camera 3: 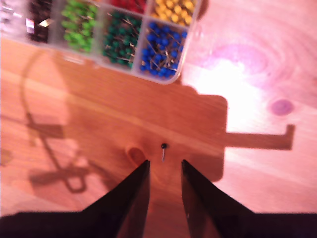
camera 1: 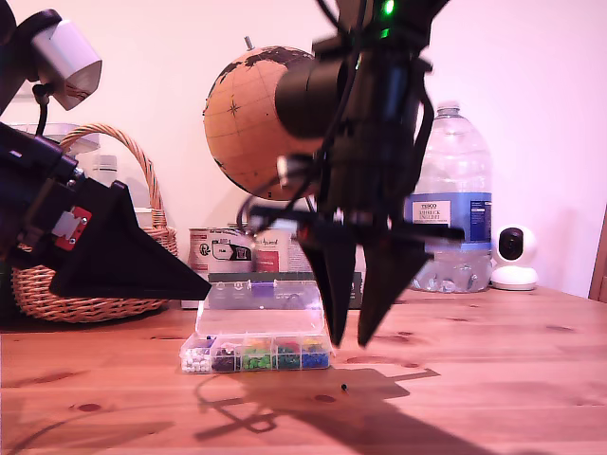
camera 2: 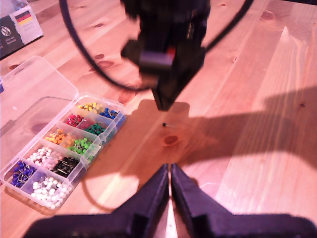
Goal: Sort the loose pins on the table into their correct compartments
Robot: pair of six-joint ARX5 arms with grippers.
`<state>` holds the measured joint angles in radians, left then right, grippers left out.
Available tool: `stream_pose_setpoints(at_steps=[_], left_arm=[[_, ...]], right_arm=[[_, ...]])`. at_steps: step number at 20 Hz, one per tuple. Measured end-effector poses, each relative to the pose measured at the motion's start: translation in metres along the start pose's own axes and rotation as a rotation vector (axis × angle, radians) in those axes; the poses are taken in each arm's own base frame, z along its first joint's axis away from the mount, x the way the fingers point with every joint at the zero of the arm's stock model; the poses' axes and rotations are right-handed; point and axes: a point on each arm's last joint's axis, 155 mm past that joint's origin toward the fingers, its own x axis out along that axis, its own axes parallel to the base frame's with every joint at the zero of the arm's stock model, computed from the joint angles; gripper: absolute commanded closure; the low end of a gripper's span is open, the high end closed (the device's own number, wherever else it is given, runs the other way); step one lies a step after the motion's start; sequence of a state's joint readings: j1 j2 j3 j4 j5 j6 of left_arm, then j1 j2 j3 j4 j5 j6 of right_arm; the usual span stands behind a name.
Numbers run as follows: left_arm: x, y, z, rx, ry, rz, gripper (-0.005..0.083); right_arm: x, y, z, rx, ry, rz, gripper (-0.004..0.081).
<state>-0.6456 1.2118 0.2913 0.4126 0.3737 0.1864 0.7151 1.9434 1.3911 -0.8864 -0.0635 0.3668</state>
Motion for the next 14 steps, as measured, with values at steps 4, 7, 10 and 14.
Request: stream_pose_setpoints(at_steps=[4, 7, 10, 14], left_arm=[[0.0000, -0.0008, 0.0001, 0.000, 0.000, -0.004, 0.0797], [0.0000, -0.0013, 0.0002, 0.000, -0.001, -0.007, 0.0797], [0.0000, -0.0016, 0.0002, -0.001, -0.001, -0.009, 0.0797], [0.0000, -0.0018, 0.0002, -0.001, -0.001, -0.010, 0.0797]], right_arm=[[0.0073, -0.0003, 0.0007, 0.000, 0.007, -0.003, 0.0598], [0.0087, 0.0016, 0.0050, -0.001, -0.009, 0.003, 0.0614], [0.0087, 0.0021, 0.0062, -0.002, -0.013, 0.005, 0.0613], [0.0086, 0.0033, 0.0075, -0.002, -0.018, 0.012, 0.0613]])
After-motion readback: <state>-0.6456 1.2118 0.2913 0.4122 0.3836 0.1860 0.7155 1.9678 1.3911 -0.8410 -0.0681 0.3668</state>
